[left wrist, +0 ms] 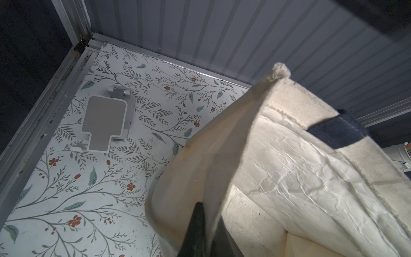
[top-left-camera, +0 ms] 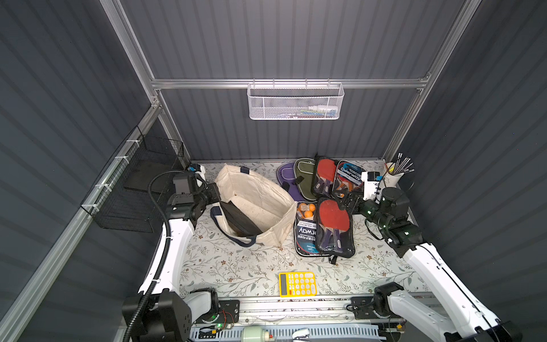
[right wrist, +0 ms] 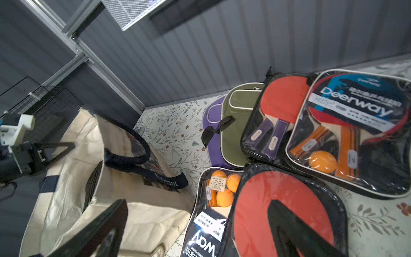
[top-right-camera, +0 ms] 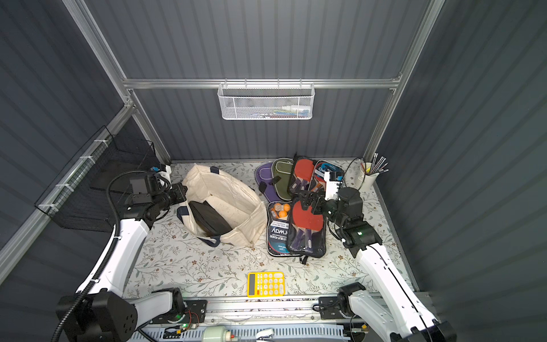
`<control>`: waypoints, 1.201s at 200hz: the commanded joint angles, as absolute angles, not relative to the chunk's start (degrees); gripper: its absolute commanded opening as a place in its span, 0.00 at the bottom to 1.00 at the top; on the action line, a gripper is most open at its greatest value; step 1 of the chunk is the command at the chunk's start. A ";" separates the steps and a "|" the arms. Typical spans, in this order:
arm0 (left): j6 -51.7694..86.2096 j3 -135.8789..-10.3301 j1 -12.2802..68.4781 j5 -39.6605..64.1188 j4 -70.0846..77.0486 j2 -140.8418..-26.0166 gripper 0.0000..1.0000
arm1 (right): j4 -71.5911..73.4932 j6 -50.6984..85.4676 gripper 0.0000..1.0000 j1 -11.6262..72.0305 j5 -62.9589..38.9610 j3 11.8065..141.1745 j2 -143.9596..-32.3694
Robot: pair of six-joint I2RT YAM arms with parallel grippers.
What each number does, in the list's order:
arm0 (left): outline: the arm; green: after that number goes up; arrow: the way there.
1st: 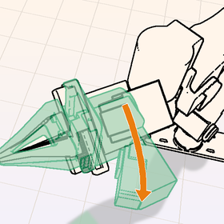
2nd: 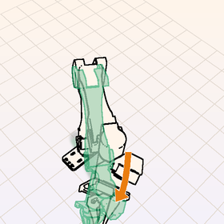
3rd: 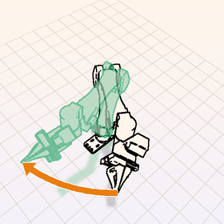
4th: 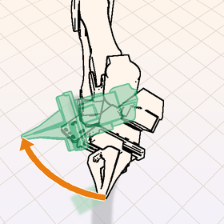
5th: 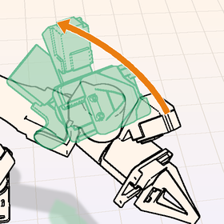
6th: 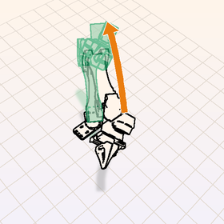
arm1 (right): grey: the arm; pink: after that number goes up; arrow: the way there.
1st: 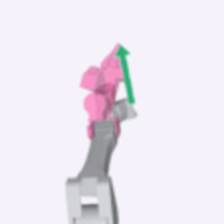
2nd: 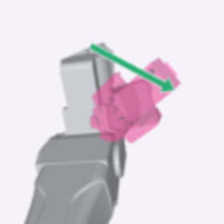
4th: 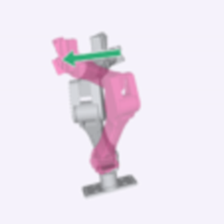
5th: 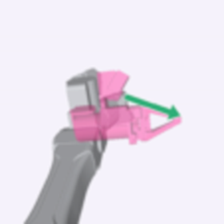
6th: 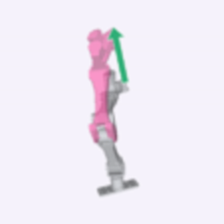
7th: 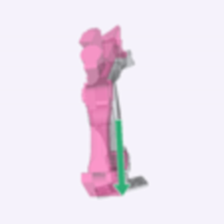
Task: Remove the ping pong set from the canvas bag
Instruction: Place the ping pong set at the ping pong set, then pick up the ping pong set from the canvas bag.
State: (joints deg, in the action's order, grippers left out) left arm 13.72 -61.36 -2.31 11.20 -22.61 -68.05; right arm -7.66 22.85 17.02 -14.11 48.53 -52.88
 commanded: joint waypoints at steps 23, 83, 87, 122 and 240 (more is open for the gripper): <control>12.31 -61.98 -2.47 12.18 -20.28 -67.81 0.00 | -14.74 16.95 0.99 23.25 -11.36 56.07 -56.07; 12.22 -61.96 -2.46 12.23 -20.39 -67.98 0.00 | -19.45 11.32 0.99 33.38 -7.57 65.91 -62.63; 12.24 -61.97 -2.46 12.22 -20.38 -67.95 0.00 | -19.74 10.92 0.99 34.16 -7.05 66.64 -63.10; 12.31 -61.96 -2.48 12.45 -20.30 -67.89 0.00 | -21.75 7.83 0.99 40.22 -4.29 72.60 -68.75; 12.39 -61.95 -2.43 14.31 -20.32 -68.38 0.00 | -30.35 0.38 0.99 54.89 -5.94 93.90 -89.51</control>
